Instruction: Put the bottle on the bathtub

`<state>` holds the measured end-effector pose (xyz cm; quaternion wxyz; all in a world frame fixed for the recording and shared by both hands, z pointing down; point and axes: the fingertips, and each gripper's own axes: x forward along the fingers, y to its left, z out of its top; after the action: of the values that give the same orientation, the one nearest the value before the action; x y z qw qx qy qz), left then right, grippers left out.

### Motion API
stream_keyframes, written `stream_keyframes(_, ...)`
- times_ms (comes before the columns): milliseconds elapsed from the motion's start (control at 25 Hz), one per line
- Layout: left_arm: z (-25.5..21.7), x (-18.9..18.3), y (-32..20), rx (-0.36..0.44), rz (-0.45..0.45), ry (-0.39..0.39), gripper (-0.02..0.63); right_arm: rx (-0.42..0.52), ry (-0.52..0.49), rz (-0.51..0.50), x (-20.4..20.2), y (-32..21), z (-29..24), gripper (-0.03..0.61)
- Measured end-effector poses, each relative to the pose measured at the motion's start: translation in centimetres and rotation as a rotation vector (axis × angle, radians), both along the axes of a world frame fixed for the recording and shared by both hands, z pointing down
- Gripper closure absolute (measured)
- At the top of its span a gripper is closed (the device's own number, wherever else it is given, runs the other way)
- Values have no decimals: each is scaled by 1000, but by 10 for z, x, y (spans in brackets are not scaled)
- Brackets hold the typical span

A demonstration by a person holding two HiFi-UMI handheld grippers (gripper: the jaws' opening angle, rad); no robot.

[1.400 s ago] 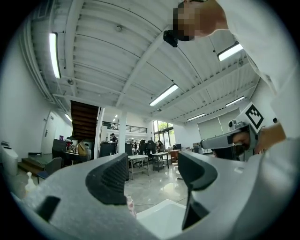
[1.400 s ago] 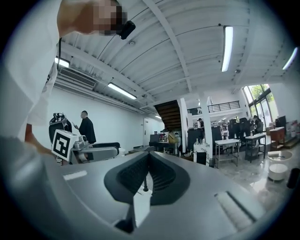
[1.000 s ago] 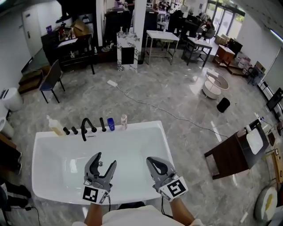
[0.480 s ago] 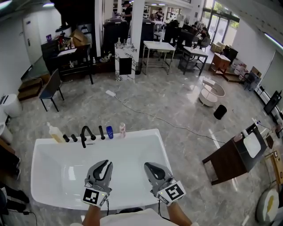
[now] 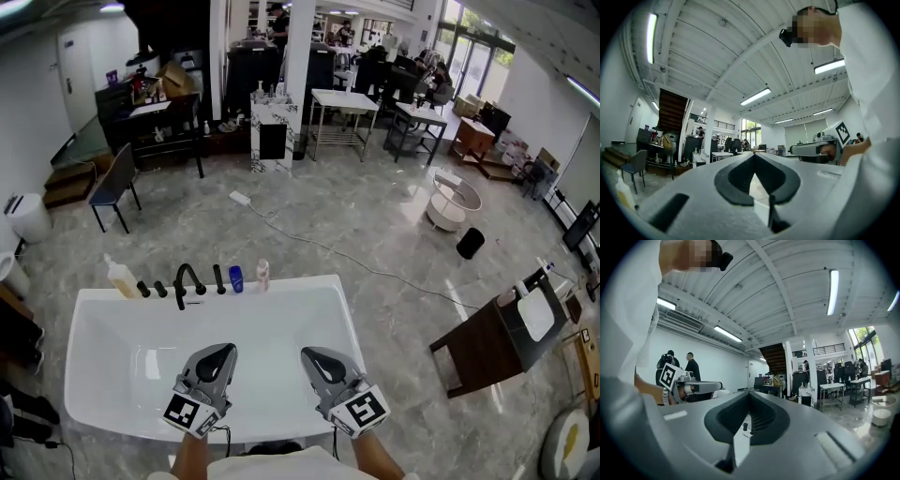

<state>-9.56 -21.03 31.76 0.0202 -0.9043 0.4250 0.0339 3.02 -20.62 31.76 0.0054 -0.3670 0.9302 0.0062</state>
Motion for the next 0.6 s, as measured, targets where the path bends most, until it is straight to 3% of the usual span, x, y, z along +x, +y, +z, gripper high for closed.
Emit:
stream_keyframes(200, 4, -3, 1, -6, -2, -63, 611, -11, -6, 6, 2, 4, 3, 569)
stream_keyframes(440, 12, -3, 0, -42, -25, -2, 611, -22, -13, 0, 3, 9, 8, 569)
stream_keyframes(600, 9, -3, -3, -43, -21, -2, 611, -21, -14, 7, 6, 8, 7, 569)
